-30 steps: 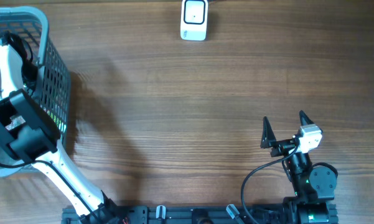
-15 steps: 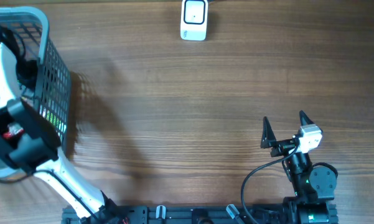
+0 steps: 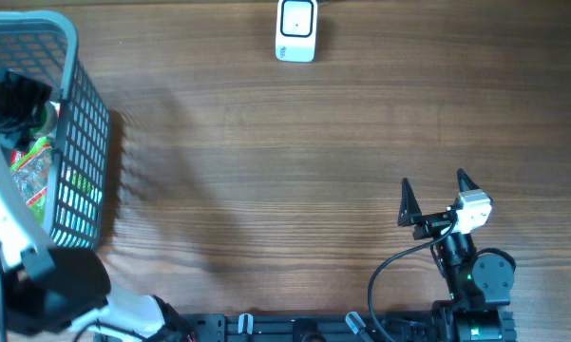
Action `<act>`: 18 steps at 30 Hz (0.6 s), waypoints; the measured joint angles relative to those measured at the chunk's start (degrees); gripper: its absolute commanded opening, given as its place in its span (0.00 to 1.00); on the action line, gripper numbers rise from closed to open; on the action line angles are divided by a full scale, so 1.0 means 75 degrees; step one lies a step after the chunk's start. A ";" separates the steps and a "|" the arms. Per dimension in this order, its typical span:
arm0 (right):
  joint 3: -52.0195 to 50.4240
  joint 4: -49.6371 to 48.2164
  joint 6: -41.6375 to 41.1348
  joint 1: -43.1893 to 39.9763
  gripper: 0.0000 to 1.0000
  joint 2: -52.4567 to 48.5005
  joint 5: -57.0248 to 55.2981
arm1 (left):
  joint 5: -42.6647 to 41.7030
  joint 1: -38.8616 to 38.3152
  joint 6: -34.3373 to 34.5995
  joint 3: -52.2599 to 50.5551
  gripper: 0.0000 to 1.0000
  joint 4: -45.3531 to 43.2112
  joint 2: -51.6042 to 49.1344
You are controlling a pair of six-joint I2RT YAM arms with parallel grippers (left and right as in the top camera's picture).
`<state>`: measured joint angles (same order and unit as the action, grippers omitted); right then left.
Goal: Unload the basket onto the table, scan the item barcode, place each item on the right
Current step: 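Grasp the green-capped jar with the left gripper and lift it, then carry the jar to the table centre and set it down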
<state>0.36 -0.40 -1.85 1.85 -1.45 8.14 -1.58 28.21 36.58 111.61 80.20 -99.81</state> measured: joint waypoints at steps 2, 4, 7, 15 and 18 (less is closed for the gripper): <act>0.0000 0.0000 0.0000 0.0000 1.00 0.0000 0.0000 | 0.0000 0.0000 0.0003 0.0000 0.61 -0.0003 0.0411; 0.0000 0.0000 0.0000 0.0000 1.00 0.0000 0.0000 | 0.0000 0.0000 0.0000 0.0000 0.62 -0.0012 0.0804; 0.0000 0.0000 0.0000 0.0000 1.00 0.0000 0.0000 | 0.0000 0.0000 0.0029 0.0000 0.63 -0.0050 0.1489; 0.0000 0.0000 0.0000 0.0000 1.00 0.0000 0.0000 | -0.0845 -0.0023 0.0233 0.0017 0.64 -0.0408 0.3348; 0.0000 0.0000 0.0000 0.0000 1.00 0.0000 0.0000 | -0.1454 -0.0274 0.0300 0.0026 0.63 -0.0408 0.3695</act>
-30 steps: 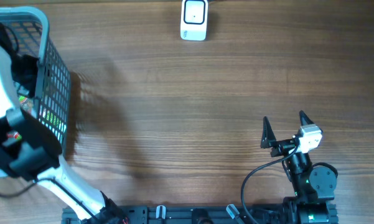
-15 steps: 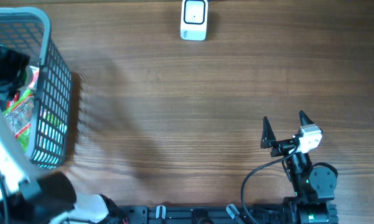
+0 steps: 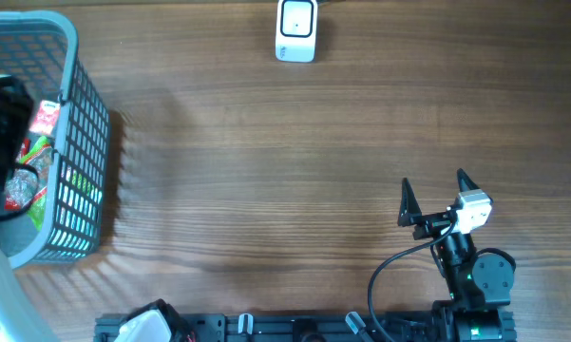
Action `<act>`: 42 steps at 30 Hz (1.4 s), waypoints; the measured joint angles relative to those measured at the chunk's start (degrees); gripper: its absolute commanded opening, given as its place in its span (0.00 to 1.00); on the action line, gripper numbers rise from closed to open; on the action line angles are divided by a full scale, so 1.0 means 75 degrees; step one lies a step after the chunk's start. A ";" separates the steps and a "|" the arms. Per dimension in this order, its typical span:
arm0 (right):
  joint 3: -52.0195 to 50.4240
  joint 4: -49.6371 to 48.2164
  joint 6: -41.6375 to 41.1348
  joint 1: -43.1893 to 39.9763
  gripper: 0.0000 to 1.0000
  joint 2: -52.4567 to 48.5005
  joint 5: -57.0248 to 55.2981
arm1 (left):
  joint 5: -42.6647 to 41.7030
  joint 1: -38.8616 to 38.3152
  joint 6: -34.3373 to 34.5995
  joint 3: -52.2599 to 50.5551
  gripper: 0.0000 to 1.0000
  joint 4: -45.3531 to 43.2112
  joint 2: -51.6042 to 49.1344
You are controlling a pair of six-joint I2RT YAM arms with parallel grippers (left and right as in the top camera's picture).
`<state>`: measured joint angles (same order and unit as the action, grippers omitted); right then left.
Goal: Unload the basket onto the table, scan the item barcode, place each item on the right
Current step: 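Carry the jar to the table centre and set it down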
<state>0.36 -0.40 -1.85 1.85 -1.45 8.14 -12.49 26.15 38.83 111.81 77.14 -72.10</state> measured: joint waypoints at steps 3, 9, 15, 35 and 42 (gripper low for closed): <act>0.0000 0.0000 0.0000 0.0000 1.00 0.0000 0.0000 | -0.0428 -0.0752 0.0122 0.0012 0.63 0.0055 0.0050; 0.0000 0.0000 0.0000 0.0000 1.00 0.0000 0.0000 | -0.0583 -0.3200 0.0300 0.0017 0.63 0.0583 -0.0562; 0.0000 0.0000 0.0000 0.0000 1.00 0.0000 0.0000 | 0.0367 -0.5834 0.0793 0.0020 0.63 0.0973 -0.1883; 0.0000 0.0000 0.0000 0.0000 1.00 0.0000 0.0000 | 0.1696 -0.9976 0.4374 -0.0015 0.64 0.0245 -0.6426; 0.0000 0.0000 0.0000 0.0000 1.00 0.0000 -0.0003 | 0.2104 -1.0188 0.4966 -0.0087 0.62 0.0082 -0.6904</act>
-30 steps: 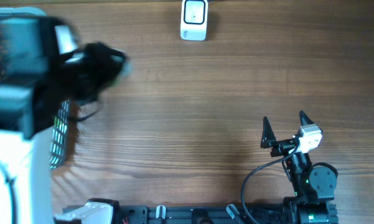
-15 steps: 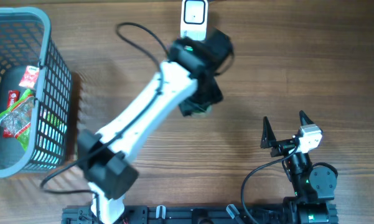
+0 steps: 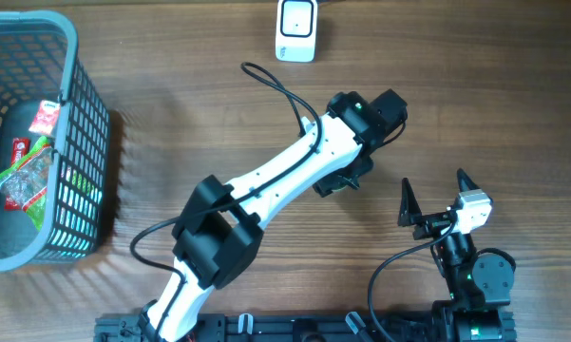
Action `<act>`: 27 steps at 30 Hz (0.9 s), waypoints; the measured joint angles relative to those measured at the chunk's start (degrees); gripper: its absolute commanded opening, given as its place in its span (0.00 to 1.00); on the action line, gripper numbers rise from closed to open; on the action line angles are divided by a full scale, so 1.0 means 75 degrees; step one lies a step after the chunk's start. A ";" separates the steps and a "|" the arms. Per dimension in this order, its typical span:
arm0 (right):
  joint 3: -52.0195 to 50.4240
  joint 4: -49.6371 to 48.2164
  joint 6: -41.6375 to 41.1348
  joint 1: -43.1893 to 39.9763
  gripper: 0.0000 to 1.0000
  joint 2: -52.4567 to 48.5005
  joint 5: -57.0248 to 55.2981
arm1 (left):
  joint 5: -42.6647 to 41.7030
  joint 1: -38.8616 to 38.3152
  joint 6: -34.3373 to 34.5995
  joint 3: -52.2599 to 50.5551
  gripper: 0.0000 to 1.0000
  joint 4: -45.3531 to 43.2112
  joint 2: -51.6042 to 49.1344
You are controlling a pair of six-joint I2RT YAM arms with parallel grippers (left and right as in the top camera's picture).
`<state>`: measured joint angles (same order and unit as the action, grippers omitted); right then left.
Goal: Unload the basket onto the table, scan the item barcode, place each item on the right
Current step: 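Carry the jar to the table centre and set it down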
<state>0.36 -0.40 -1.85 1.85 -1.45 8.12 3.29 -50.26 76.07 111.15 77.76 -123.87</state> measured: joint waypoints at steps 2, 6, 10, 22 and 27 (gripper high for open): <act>0.0000 0.0000 0.0000 0.0000 1.00 0.0000 0.0003 | 0.0070 -0.0006 0.0079 -0.0163 0.62 -0.0187 -0.0093; 0.0000 0.0000 0.0000 0.0000 1.00 0.0000 0.0003 | 0.0096 -0.0006 0.0160 -0.0842 0.63 -0.0796 -0.0140; 0.0000 0.0000 0.0000 0.0000 1.00 0.0000 0.0003 | -0.0079 -0.0006 0.0178 -0.1751 0.64 -0.1556 -0.0154; 0.0000 0.0000 0.0000 0.0000 1.00 0.0000 0.0003 | -0.0627 -0.0003 0.0300 -0.2346 1.00 -0.2090 -0.0128; 0.0000 0.0000 0.0000 0.0000 1.00 0.0000 0.0003 | -0.0647 0.0035 0.0294 -0.2363 1.00 -0.2057 -0.0079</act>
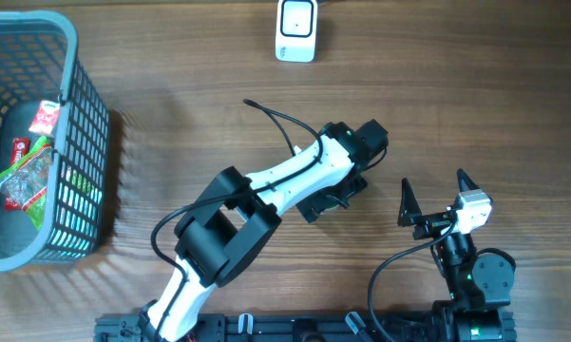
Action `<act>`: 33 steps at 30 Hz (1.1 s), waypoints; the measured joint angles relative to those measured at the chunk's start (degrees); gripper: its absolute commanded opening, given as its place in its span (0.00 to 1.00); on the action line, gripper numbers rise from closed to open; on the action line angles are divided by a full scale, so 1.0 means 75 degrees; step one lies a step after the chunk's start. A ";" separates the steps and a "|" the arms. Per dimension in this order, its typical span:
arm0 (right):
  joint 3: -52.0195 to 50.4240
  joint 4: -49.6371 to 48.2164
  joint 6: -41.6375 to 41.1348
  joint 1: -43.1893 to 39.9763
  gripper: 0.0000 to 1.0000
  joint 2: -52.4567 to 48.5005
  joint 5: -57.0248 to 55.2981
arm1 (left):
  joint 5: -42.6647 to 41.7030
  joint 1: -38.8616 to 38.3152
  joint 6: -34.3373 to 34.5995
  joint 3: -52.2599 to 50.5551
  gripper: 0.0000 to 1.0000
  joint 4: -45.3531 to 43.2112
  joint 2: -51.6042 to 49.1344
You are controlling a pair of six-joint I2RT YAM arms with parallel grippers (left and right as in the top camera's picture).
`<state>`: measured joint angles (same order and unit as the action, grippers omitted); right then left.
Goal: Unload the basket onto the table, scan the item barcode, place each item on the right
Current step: 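Carry the jar to the table centre and set it down, then return the left gripper to the basket and grasp the green snack bag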
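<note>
The white barcode scanner (296, 29) stands at the table's far edge, middle. My left arm reaches from the near left to the table's centre. Its dark left gripper (325, 201) points down under the wrist, well short of the scanner. The arm hides the jaws, so neither their state nor any item in them can be made out. My right gripper (434, 191) rests open and empty at the near right, just right of the left one. Snack packets, red (44, 117) and green (24, 176), lie in the basket.
A grey mesh basket (87, 123) fills the left edge and also holds a dark item. The left arm's cable (275, 119) loops above the wood near the centre.
My left wrist has drawn back a little toward the near side and left, from about mid-table right to the centre. The right arm, scanner and basket are unchanged.
My left arm was first down inside the basket at the far left. Then it was lifted over the basket's left side. Later it stretched across to the table's centre right, away from the basket, and now sits slightly nearer. The right arm stayed parked.
</note>
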<state>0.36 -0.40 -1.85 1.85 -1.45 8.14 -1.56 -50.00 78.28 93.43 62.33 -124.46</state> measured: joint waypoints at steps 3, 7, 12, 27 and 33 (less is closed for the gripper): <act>0.0000 0.0000 0.0000 0.0000 1.00 0.0000 0.0000 | -0.0006 0.0064 -0.0041 -0.0029 1.00 0.0012 0.0204; 0.0000 0.0000 0.0000 0.0000 1.00 0.0000 0.0000 | -0.0096 0.0163 -0.0152 -0.0032 1.00 0.0055 0.0874; 0.0000 0.0000 0.0000 0.0000 1.00 0.0000 0.0000 | -0.0184 0.0181 -0.0248 -0.0032 1.00 0.0157 0.1964; 0.0000 0.0000 0.0000 0.0000 1.00 0.0000 0.0000 | 0.0358 0.1705 -0.1760 -0.0032 1.00 0.0775 0.4444; 0.0000 0.0000 0.0000 0.0000 1.00 0.0000 0.0000 | 0.0595 0.2632 -0.2430 -0.0032 1.00 0.1338 0.5351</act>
<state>0.36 -0.40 -1.85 1.85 -1.45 8.14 2.90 -30.26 60.05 93.19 72.36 -84.33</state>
